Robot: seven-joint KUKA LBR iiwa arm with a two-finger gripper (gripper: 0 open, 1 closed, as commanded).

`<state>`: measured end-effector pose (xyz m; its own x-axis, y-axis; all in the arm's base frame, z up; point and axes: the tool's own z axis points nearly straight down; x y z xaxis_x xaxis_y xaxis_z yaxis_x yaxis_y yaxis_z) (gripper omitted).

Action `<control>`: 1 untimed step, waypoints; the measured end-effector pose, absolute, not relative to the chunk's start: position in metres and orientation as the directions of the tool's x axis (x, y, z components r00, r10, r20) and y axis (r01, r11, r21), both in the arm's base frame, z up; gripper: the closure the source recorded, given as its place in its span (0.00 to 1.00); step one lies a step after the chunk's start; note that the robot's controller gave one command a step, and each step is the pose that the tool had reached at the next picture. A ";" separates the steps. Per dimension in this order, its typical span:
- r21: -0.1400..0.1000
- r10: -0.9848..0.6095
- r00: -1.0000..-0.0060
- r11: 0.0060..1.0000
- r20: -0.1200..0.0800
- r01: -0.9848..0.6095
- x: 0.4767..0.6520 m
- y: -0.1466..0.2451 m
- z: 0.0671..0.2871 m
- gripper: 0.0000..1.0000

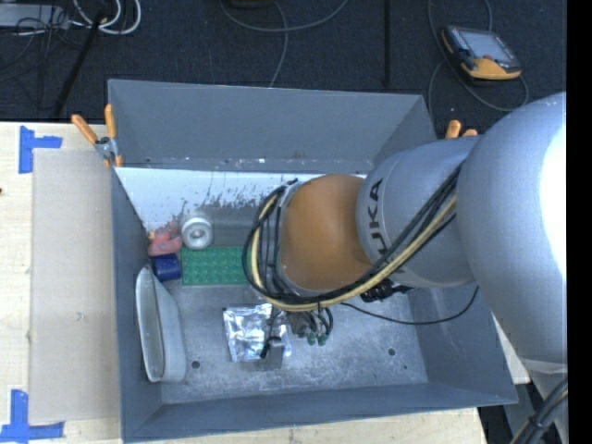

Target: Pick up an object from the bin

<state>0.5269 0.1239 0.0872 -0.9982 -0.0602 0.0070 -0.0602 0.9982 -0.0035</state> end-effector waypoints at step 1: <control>0.001 -0.480 -0.877 0.877 0.002 -0.480 0.522 0.127 0.069 0.00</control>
Offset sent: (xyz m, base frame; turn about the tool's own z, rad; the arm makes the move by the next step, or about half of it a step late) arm -0.0046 0.0023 -0.0172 -0.4397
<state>0.5219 0.1267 0.0693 -0.8773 -0.4799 0.0018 -0.4799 0.8773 0.0011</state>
